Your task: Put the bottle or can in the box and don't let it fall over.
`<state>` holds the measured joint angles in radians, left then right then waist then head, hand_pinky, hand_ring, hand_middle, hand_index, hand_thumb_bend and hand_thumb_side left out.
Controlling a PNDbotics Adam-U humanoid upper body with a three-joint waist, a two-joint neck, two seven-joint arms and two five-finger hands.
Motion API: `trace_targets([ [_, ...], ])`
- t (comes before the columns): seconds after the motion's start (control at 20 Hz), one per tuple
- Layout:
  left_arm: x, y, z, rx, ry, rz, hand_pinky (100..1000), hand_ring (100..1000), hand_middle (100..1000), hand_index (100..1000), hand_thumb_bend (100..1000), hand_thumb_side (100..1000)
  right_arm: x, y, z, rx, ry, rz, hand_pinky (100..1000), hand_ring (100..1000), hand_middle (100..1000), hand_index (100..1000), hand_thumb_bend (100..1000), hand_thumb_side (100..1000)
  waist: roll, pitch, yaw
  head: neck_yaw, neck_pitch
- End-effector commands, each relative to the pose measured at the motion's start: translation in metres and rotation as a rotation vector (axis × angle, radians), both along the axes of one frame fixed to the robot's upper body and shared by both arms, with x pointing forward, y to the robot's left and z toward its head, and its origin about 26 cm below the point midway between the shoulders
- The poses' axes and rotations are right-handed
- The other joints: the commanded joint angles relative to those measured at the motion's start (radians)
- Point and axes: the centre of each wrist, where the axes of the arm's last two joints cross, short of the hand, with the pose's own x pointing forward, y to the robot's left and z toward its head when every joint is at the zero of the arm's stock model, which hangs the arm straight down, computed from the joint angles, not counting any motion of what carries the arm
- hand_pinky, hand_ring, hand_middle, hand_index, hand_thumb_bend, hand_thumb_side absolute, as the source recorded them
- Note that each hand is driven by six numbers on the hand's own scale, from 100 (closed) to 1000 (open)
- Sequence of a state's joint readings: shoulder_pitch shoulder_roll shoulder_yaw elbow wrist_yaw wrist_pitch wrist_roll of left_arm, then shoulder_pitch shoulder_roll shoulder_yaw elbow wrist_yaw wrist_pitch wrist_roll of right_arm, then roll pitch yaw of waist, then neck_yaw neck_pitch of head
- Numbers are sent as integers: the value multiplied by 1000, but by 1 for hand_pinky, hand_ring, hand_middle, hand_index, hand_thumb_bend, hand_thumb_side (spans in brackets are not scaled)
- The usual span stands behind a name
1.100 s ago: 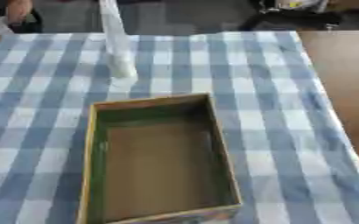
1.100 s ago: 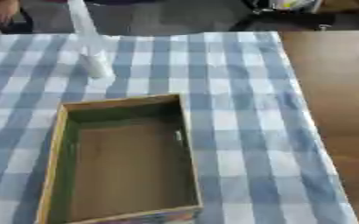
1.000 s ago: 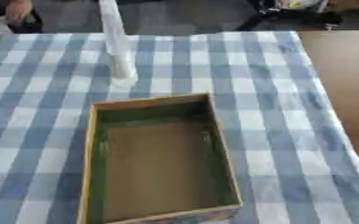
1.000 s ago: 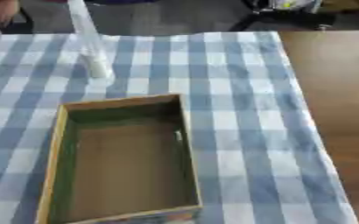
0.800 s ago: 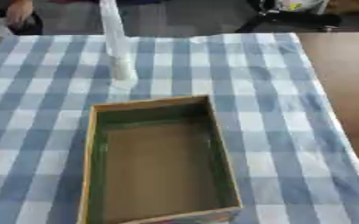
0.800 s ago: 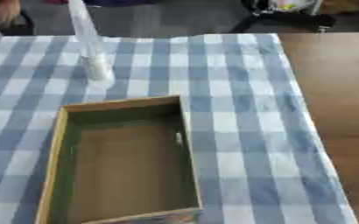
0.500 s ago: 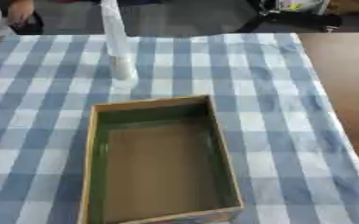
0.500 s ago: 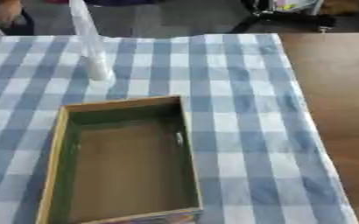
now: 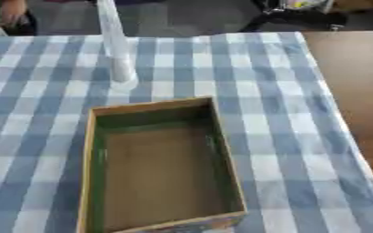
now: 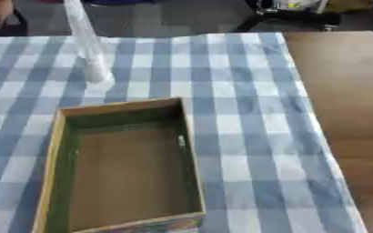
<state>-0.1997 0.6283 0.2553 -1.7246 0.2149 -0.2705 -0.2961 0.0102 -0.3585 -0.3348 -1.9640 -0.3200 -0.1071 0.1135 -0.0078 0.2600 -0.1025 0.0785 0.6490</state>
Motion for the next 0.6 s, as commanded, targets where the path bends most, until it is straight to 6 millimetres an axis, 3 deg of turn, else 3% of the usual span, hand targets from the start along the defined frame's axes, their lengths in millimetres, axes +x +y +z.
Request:
trace_targets([
  [0.05, 10, 17, 26, 124, 20, -1, 1000, 878, 979, 1000, 255, 609, -1, -1, 11, -41, -21, 14, 850, 984, 1000, 1000, 100, 613, -2, -22, -2, 12, 7],
  [0.25, 30, 23, 39, 189, 77, -15, 1000, 879, 978, 1000, 265, 590, 0, 0, 10, -39, -17, 27, 850, 984, 1000, 1000, 100, 614, -5, -24, -3, 32, 6],
  [0.6, 64, 25, 38, 252, 144, -55, 1000, 880, 980, 1000, 297, 574, 1, 1, 10, -40, -11, 41, 850, 984, 1000, 1000, 100, 613, -7, -30, -4, 44, -2],
])
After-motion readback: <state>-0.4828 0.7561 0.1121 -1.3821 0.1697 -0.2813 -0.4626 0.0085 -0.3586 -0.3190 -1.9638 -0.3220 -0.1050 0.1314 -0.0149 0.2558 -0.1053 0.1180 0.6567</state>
